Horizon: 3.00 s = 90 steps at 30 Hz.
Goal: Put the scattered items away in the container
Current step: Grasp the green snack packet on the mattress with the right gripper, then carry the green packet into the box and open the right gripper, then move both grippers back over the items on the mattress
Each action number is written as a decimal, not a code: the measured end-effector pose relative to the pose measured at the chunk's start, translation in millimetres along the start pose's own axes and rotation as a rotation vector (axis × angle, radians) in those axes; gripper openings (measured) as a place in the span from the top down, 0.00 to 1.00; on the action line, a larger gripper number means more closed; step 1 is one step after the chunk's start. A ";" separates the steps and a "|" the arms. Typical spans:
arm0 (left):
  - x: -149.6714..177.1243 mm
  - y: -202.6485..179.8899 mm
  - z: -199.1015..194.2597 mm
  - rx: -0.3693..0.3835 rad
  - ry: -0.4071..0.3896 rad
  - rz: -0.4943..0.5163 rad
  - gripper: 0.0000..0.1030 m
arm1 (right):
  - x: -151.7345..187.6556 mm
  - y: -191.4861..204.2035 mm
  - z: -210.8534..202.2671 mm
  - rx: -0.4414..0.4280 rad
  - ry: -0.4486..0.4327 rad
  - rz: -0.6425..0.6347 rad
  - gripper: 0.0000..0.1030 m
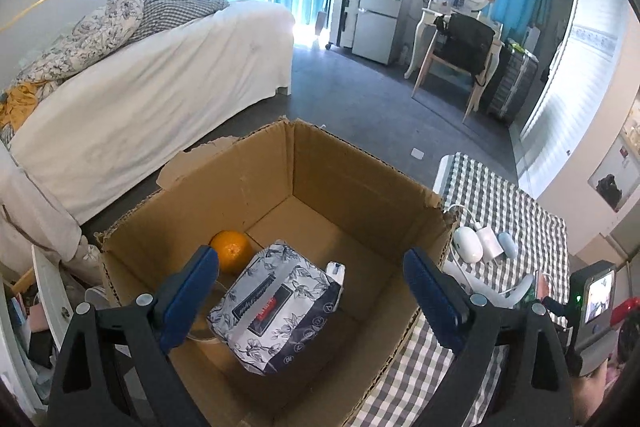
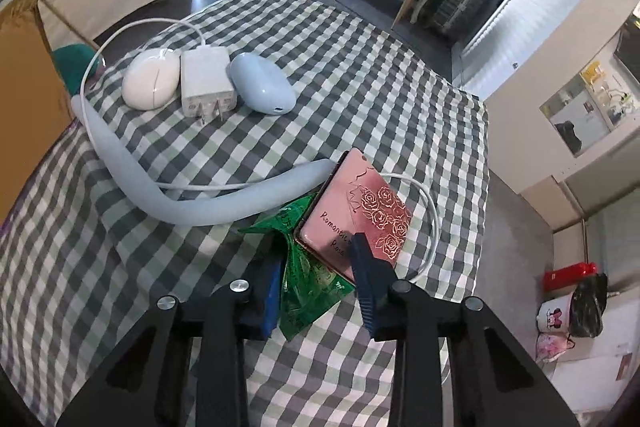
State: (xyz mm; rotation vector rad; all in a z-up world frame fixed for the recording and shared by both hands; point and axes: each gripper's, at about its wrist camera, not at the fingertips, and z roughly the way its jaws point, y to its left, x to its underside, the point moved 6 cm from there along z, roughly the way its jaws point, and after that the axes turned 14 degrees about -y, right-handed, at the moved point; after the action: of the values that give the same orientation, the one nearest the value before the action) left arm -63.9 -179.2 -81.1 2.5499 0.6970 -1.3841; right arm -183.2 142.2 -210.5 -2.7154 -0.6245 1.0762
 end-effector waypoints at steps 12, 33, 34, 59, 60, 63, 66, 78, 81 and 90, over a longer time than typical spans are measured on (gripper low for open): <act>1.3 0.1 -4.9 0.035 0.004 -0.001 0.07 | -12.9 -12.7 -26.0 -0.088 -0.050 0.106 0.97; -6.1 3.1 -23.5 0.094 -0.016 0.024 0.07 | -60.9 4.1 -122.4 -0.210 -0.235 0.164 0.97; -8.4 6.6 -25.6 0.091 -0.023 0.026 0.07 | -66.6 9.9 -129.4 -0.218 -0.250 0.156 0.97; -33.4 112.9 -43.6 -0.011 -0.093 0.000 0.06 | -125.2 300.0 -130.0 -0.544 -0.172 -0.195 0.96; -32.9 112.4 -43.0 -0.011 -0.092 0.003 0.06 | -124.4 300.4 -127.5 -0.544 -0.168 -0.194 0.96; -31.9 108.5 -40.4 -0.009 -0.088 0.012 0.06 | -124.5 297.4 -125.5 -0.535 -0.169 -0.192 0.94; -30.4 102.9 -41.0 -0.011 -0.086 0.021 0.06 | -124.2 292.4 -124.7 -0.537 -0.169 -0.179 0.85; -42.7 81.4 -57.2 -0.018 -0.120 0.050 0.06 | -129.0 263.5 -147.7 -0.530 -0.256 -0.111 0.24; -48.8 64.9 -67.7 0.003 -0.143 0.064 0.06 | -132.5 232.3 -159.0 -0.489 -0.295 -0.065 0.20; -48.5 -35.5 -85.5 0.165 -0.170 0.141 0.00 | -98.1 63.1 -170.0 -0.222 -0.334 0.115 0.03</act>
State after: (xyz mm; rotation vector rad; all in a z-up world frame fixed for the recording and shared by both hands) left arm -38.8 -133.8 9.6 2.5047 0.3818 -1.6454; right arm -110.9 44.4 -44.0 -2.8059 -0.6778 1.5990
